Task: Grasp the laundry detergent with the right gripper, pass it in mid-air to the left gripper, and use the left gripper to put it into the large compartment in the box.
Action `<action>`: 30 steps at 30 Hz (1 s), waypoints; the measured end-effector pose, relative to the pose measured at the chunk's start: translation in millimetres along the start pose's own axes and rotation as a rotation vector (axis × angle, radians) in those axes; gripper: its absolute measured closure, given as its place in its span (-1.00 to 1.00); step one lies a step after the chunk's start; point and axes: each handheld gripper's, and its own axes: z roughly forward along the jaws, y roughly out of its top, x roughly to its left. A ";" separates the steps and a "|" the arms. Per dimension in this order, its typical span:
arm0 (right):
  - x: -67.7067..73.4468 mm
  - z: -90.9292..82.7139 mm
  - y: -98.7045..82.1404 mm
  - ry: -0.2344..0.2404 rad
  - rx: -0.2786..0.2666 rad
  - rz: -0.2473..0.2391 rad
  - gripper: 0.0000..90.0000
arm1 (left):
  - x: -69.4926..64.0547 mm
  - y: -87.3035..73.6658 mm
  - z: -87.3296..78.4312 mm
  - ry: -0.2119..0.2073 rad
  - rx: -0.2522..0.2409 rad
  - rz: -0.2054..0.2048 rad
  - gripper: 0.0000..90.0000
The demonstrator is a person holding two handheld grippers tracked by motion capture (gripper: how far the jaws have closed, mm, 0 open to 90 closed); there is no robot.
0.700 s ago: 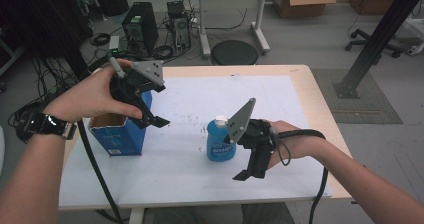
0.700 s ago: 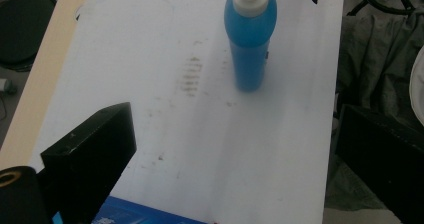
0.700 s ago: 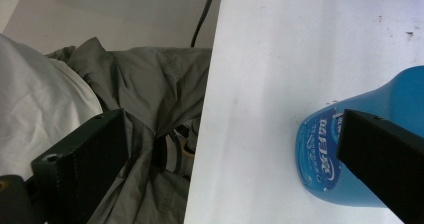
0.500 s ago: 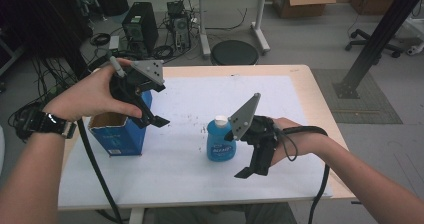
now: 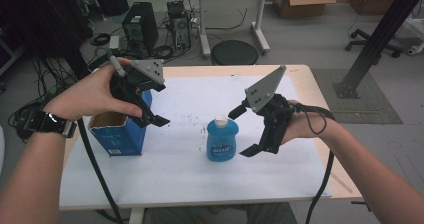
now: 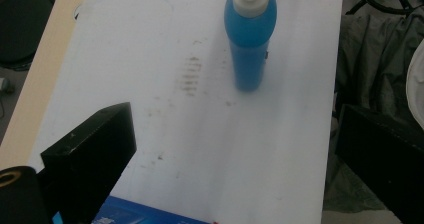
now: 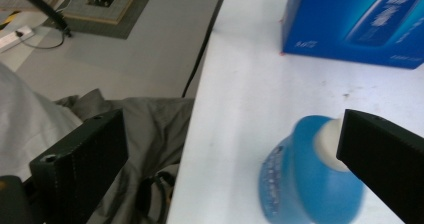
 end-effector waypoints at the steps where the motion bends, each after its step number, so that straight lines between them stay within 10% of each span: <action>1: -2.1 -2.2 -0.8 -0.006 -0.011 -0.001 -1.00 | -0.4 -0.1 -0.3 0.001 0.000 -0.002 -0.91; 30: -55.8 -12.6 -67.9 -0.120 -0.153 0.125 -1.00 | -4.3 -3.8 -4.3 0.006 0.008 -0.020 -0.91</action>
